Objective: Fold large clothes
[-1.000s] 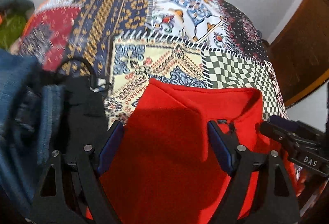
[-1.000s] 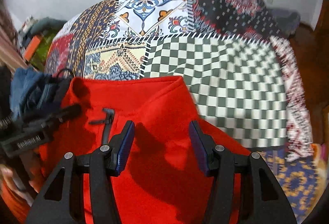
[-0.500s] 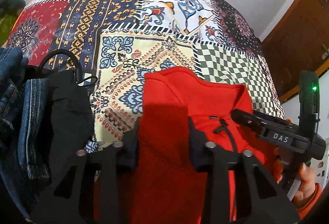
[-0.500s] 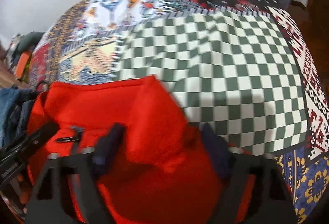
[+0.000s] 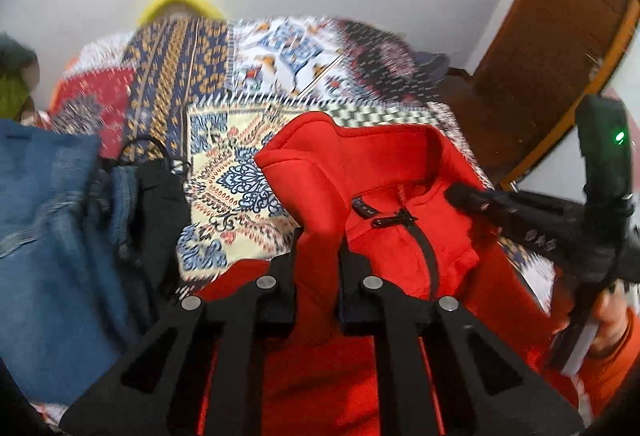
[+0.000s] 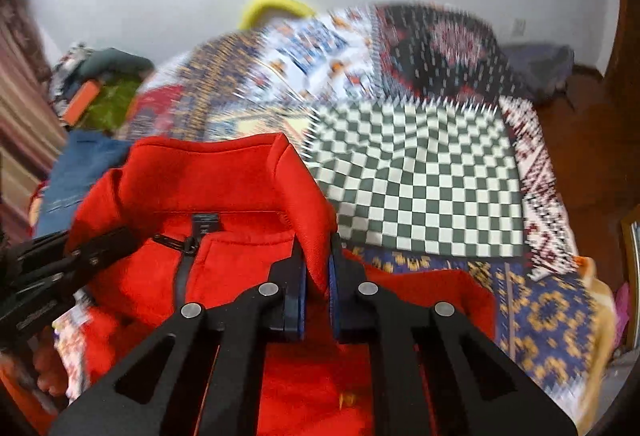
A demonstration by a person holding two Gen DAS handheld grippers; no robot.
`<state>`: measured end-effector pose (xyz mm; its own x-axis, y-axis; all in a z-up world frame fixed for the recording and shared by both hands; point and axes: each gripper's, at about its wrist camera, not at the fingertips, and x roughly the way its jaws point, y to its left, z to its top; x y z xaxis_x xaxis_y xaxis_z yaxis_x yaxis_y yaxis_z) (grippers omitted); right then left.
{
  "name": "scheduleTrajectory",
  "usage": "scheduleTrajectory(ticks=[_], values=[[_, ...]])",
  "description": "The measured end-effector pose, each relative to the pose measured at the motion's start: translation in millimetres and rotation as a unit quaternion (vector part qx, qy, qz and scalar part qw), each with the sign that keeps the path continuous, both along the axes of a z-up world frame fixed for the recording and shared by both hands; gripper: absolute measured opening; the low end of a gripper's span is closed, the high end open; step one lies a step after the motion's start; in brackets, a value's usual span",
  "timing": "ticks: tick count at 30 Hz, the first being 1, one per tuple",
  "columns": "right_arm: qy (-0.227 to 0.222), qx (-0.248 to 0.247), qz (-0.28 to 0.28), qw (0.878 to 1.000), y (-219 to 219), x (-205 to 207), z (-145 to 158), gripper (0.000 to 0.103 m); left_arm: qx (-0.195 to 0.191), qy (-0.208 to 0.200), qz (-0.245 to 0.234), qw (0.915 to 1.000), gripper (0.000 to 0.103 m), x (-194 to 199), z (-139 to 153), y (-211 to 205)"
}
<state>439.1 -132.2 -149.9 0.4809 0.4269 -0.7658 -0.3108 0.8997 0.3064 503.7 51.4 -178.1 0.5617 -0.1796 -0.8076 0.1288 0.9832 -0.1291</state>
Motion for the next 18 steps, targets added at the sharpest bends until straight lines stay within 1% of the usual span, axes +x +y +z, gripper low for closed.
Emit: scheduleTrajectory(ticks=[2, 4, 5, 7, 8, 9, 12, 15, 18], values=[[-0.017, 0.006, 0.013, 1.000, -1.0, -22.5, 18.7, 0.008, -0.004, -0.008, -0.009, 0.9999, 0.010, -22.8, 13.8, -2.5], [-0.030, 0.006, 0.025, 0.999, -6.8, -51.9, 34.5, 0.008, -0.017, -0.010, -0.018, 0.9996, 0.010, -48.9, 25.3, -4.9], [-0.034, 0.006, 0.030, 0.999, -2.7, -58.7, 37.0, 0.008, -0.022, -0.013, -0.023, 0.9994, 0.010, -64.9, 30.4, -6.4], [-0.047, -0.004, 0.043, 0.998, -3.6, -90.7, 45.3, 0.008, -0.025, -0.019, -0.030, 0.9991, 0.010, -91.2, 35.7, -9.5], [-0.051, -0.007, 0.047, 0.998, -2.6, -97.9, 47.6, 0.008, -0.025, -0.022, -0.033, 0.9989, 0.010, -104.8, 36.8, -12.3], [-0.057, -0.013, 0.052, 0.997, -2.5, -113.9, 49.1, 0.008, -0.021, -0.024, -0.037, 0.9988, 0.010, -120.6, 37.8, -14.7], [-0.063, -0.021, 0.063, 0.996, -1.5, -153.0, 45.1, 0.008, -0.007, -0.029, -0.051, 0.9982, 0.010, -162.9, 33.6, -23.6], [-0.066, -0.031, 0.069, 0.995, -3.0, -186.3, 36.6, 0.008, 0.013, -0.031, -0.070, 0.9970, 0.011, -203.2, 22.6, -32.1], [-0.051, -0.031, 0.072, 0.996, -3.3, -208.0, 21.2, 0.008, 0.036, -0.024, -0.080, 0.9959, 0.013, -233.7, 6.4, -38.3]])
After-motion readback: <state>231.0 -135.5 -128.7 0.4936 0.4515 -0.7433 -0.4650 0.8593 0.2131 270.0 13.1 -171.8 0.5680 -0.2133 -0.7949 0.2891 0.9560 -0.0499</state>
